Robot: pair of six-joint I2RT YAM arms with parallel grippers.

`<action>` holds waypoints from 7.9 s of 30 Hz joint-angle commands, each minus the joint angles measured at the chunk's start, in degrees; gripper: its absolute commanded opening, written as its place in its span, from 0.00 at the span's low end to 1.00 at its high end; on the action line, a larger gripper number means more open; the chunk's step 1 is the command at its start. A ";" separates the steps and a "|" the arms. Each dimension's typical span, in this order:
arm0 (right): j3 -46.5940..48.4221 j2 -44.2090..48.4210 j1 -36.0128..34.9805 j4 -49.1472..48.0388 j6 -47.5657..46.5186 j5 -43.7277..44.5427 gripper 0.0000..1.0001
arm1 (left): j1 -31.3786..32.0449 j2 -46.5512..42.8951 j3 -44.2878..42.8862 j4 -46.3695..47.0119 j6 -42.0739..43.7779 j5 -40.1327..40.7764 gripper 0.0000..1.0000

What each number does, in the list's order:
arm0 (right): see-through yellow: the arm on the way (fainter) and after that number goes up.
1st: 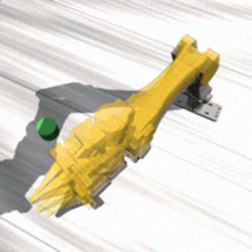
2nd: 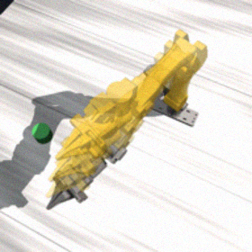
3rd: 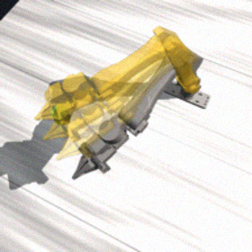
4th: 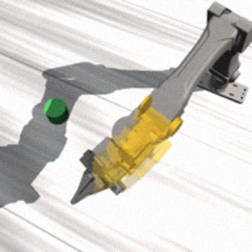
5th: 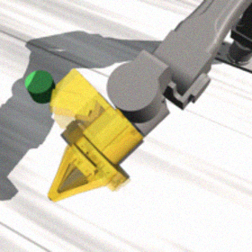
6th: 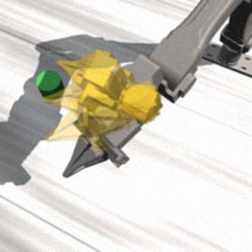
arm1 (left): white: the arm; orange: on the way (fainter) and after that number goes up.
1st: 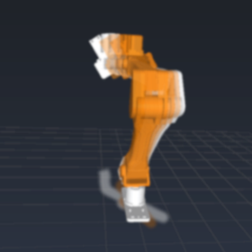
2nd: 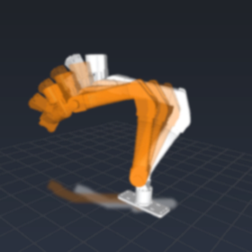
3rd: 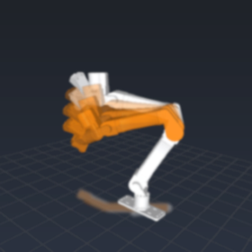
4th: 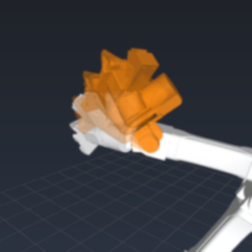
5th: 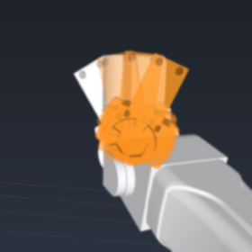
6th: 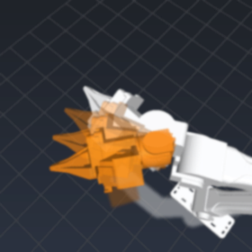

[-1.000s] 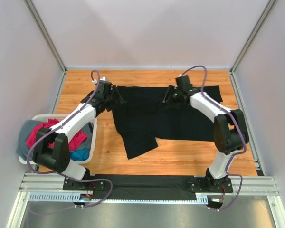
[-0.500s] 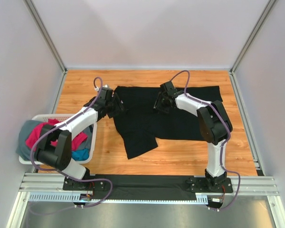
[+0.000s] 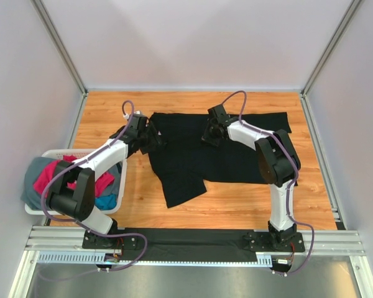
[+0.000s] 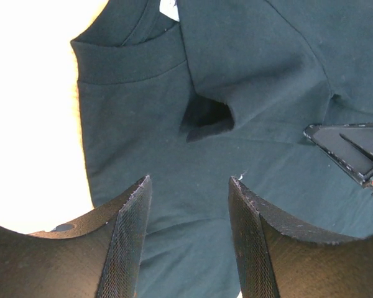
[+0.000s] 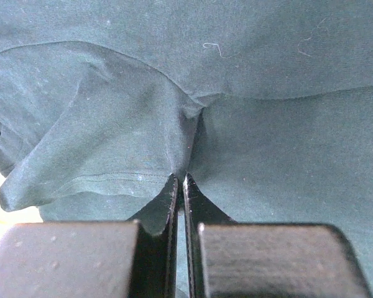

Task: Fold and stack the t-shirts
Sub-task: Fold the tshirt

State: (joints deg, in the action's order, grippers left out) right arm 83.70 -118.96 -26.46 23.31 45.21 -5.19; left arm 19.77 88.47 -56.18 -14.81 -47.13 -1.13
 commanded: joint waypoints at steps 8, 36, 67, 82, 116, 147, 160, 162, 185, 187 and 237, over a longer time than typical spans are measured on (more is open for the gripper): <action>4.62 6.90 -0.09 5.68 -0.91 -0.35 0.00 | -0.26 4.26 -3.23 3.73 0.64 -2.92 0.58; 7.26 1.54 2.46 13.78 -4.96 -1.49 0.01 | 3.52 14.01 -2.09 16.83 -6.57 -8.01 0.58; 12.71 -2.86 4.40 18.78 -11.72 -1.93 0.26 | 6.60 12.69 -5.33 5.85 -20.90 -5.46 0.35; -4.40 22.61 10.71 26.78 -12.79 4.55 0.80 | 6.60 -11.36 -2.73 -22.02 -9.98 8.16 0.73; -45.03 52.60 49.57 14.13 -12.86 4.66 0.82 | 38.33 -24.75 31.66 -7.78 -41.46 15.72 0.41; -43.19 37.32 57.13 4.64 -13.48 8.62 0.66 | 38.50 -28.35 27.44 -14.46 -36.54 25.12 0.00; -38.53 33.97 58.36 1.30 -14.54 6.86 0.46 | 38.50 -30.72 29.20 -14.28 -37.24 27.05 0.00; -37.74 32.48 58.36 1.21 -14.71 6.08 0.43 | 38.50 -30.90 29.11 -14.63 -37.15 27.49 0.00; -32.63 36.33 58.36 16.05 -15.24 10.37 0.32 | 38.50 -28.00 15.05 -22.63 -25.64 37.43 0.00; -34.04 37.91 58.36 16.85 -15.24 10.64 0.45 | 38.50 -28.00 15.40 -21.85 -23.81 36.99 0.00; -25.27 29.49 58.27 12.99 -15.07 2.30 0.01 | 32.35 -24.49 1.79 -18.25 -8.60 47.96 0.00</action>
State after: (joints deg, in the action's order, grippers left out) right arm 54.06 -88.38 31.70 36.40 30.68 -1.26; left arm 52.93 62.04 -50.46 -35.16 -62.41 41.21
